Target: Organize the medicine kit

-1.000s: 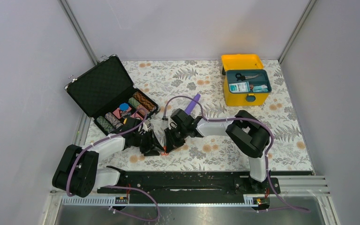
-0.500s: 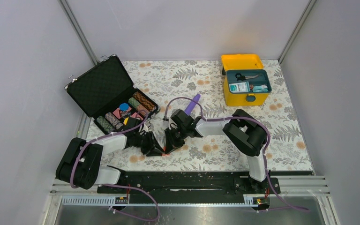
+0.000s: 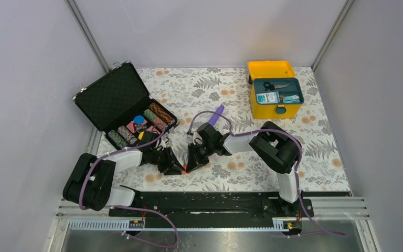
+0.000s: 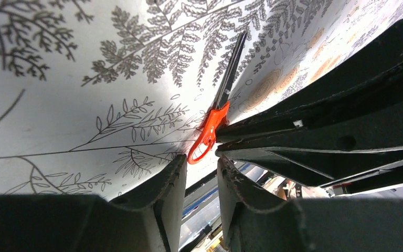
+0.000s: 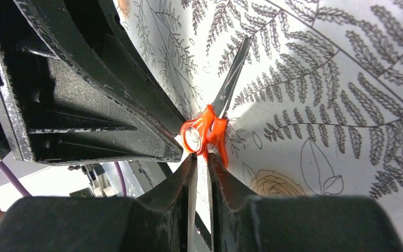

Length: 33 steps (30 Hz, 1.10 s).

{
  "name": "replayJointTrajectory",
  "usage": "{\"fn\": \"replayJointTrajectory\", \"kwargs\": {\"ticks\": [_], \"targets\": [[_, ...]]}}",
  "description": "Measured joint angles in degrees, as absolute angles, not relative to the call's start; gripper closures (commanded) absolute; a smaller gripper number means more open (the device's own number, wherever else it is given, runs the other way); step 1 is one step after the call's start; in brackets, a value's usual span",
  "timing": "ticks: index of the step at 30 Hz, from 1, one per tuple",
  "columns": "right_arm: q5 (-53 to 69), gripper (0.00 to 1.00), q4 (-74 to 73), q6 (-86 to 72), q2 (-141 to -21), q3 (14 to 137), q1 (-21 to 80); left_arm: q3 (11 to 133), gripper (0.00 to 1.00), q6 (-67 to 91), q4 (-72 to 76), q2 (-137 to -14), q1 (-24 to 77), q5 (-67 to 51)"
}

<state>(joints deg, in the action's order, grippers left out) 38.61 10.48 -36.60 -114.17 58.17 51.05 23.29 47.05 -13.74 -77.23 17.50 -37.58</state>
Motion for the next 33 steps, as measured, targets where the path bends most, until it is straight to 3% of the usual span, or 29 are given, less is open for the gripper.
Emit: {"fn": "replayJointTrajectory", "kwargs": {"ticks": [5,15,22,26,30,33], "targets": [[38.9,0.79,11.5,-38.4,-114.2,57.4,50.1,23.3,0.74,47.2,-13.9,-77.7,17.4,-37.3],[43.3,0.80,19.2,-41.6,-117.2,56.5,47.9,22.4,0.70,47.7,-8.8,-79.5,17.5,-39.0],[46.3,0.80,22.3,-44.6,-119.8,57.1,46.6,21.3,0.82,47.5,-4.8,-80.4,17.5,-39.9],[48.4,0.80,23.2,-46.7,-120.8,57.0,45.7,20.9,1.00,47.4,-3.8,-80.0,17.6,-39.4],[49.7,0.80,23.2,-47.5,-121.2,57.1,45.1,20.8,1.00,47.6,-3.7,-79.5,17.5,-38.6],[50.1,0.71,23.0,-47.6,-121.3,57.3,45.1,20.8,1.00,47.6,-3.8,-79.4,17.5,-38.6]]}}
